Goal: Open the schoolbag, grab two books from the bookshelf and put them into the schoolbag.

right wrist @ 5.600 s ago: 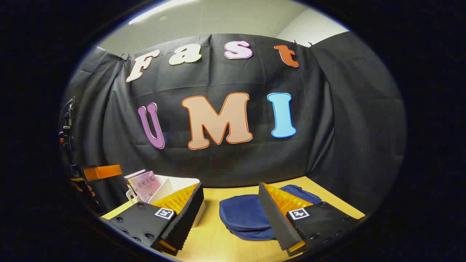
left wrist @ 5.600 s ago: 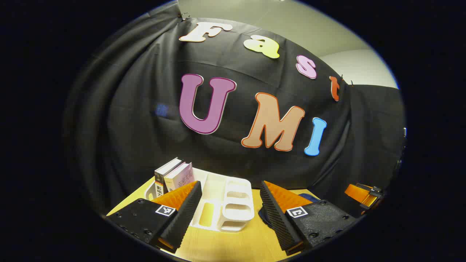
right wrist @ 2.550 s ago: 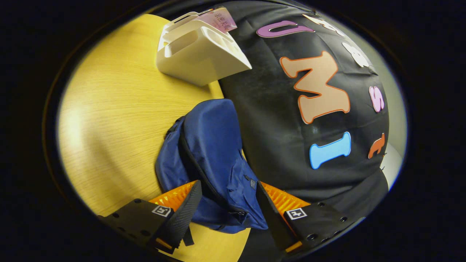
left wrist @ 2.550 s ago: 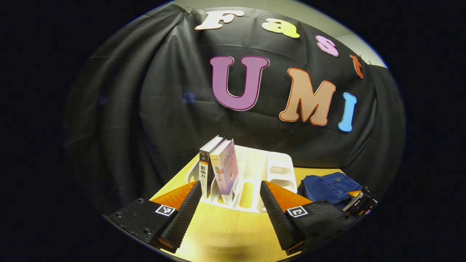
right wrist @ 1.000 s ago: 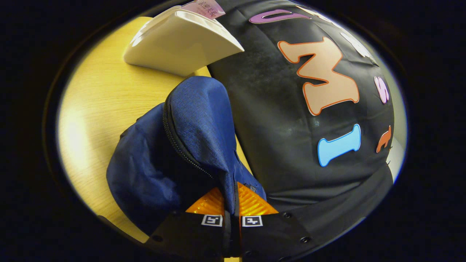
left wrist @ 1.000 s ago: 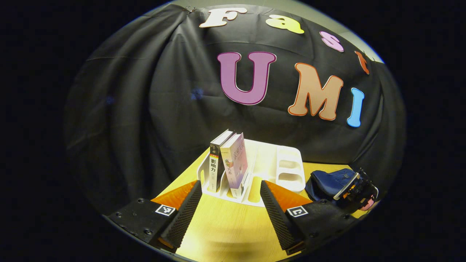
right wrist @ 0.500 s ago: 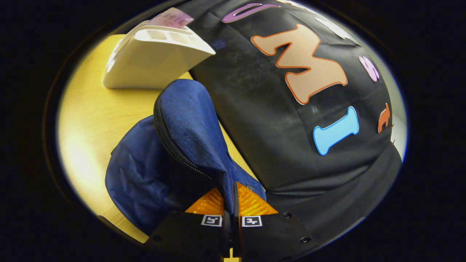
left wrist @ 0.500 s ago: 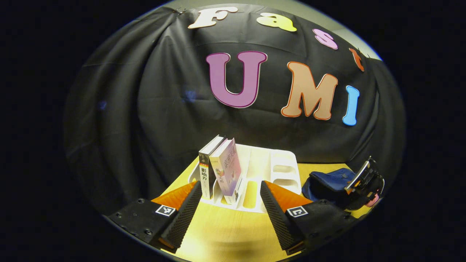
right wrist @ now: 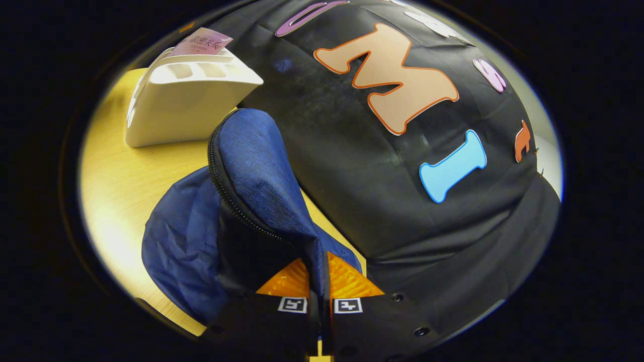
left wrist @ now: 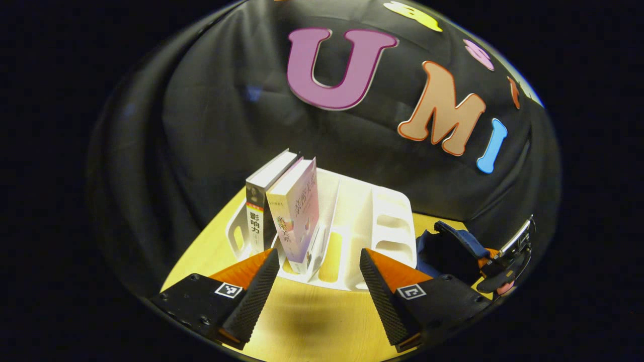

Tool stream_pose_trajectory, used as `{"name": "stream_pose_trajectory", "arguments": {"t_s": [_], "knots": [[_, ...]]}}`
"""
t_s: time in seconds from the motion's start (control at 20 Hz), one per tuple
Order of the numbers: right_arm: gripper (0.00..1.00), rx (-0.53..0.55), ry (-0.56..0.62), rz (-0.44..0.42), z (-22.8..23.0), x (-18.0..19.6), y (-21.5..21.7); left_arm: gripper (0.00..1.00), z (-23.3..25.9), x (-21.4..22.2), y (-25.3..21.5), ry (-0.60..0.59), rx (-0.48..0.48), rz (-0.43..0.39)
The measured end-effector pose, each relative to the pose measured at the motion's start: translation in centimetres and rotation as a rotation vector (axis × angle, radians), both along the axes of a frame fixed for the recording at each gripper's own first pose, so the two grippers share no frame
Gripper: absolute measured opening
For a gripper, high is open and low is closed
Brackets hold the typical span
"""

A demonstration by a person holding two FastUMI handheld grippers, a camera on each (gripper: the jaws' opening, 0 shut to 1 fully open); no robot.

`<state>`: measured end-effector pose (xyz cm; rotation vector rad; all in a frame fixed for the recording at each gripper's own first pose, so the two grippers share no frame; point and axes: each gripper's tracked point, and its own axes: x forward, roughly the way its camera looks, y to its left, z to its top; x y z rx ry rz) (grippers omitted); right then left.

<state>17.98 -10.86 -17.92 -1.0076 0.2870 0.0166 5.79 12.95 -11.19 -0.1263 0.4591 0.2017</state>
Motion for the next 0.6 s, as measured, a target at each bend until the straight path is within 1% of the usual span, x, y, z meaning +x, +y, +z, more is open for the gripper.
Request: {"name": "stream_pose_trajectory", "arguments": {"t_s": [0.1,0.25,0.35,0.55,0.6], "knots": [[0.05,0.007,-0.001,-0.001,0.1,0.0,-0.1,0.95,-1.4,1.2,1.2,0.028,-0.020,0.011],[0.06,0.014,-0.004,-0.004,0.3,0.0,-0.3,0.95,-2.8,2.9,3.1,0.078,0.005,0.008],[0.06,0.014,-0.004,-0.002,0.4,-0.1,-0.5,0.95,-3.1,4.0,4.1,0.100,0.014,0.011],[0.06,0.018,-0.006,-0.007,0.5,-0.2,-0.9,0.95,-2.9,5.8,4.7,0.122,-0.011,0.006],[0.03,0.020,-0.006,-0.009,0.5,-0.1,-0.9,0.95,-2.8,6.2,4.8,0.123,-0.012,0.004]]}}
